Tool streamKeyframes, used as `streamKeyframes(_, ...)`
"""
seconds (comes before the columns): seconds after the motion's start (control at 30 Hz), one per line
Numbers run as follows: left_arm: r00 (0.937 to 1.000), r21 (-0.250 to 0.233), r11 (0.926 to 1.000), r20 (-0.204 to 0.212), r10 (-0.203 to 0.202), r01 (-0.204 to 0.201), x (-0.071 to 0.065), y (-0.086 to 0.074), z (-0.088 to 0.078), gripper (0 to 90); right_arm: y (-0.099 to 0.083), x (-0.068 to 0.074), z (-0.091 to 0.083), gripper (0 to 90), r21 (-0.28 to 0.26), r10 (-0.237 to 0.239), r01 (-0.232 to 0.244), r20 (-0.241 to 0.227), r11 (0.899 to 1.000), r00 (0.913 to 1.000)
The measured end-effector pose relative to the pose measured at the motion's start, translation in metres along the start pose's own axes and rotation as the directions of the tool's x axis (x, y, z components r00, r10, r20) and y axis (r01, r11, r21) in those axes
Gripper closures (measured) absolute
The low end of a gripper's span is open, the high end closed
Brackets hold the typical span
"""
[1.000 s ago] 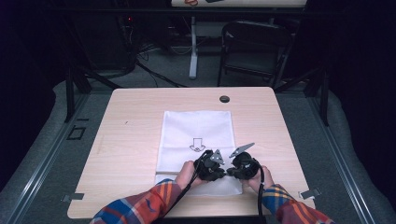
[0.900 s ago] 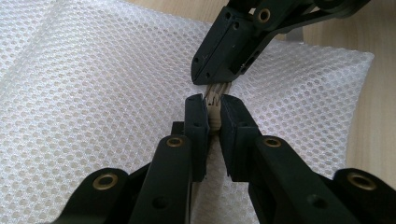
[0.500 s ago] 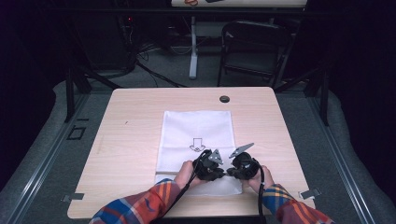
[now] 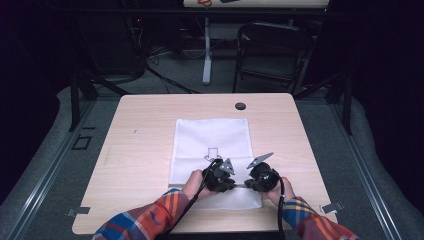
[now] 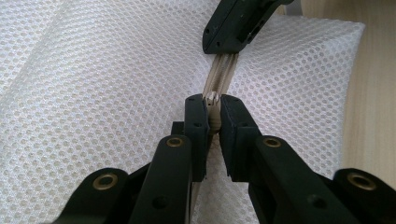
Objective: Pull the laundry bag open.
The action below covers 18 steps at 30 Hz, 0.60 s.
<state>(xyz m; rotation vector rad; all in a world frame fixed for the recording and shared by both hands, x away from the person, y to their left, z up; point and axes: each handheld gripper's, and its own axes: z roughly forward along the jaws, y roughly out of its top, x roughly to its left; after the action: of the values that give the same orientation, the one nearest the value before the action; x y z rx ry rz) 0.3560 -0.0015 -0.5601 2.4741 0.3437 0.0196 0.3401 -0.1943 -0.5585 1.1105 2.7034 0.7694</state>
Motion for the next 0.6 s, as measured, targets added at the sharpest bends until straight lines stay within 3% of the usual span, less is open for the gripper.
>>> streamKeyframes(0.5, 0.9997, 0.001, 1.0, 0.025, -0.009, 0.009, 0.0003, -0.0035, -0.0021, 81.3, -0.0014, -0.0011, -0.0004, 90.0, 0.021, 0.008, -0.007, -0.031, 1.0, 0.9995)
streamKeyframes(0.6, 0.9998, 0.005, 1.0, 0.018, -0.003, 0.003, -0.0001, -0.0039, -0.0022, 81.3, -0.0009, 0.0006, -0.0006, 90.0, 0.027, 0.002, -0.001, -0.02, 1.0, 0.9998)
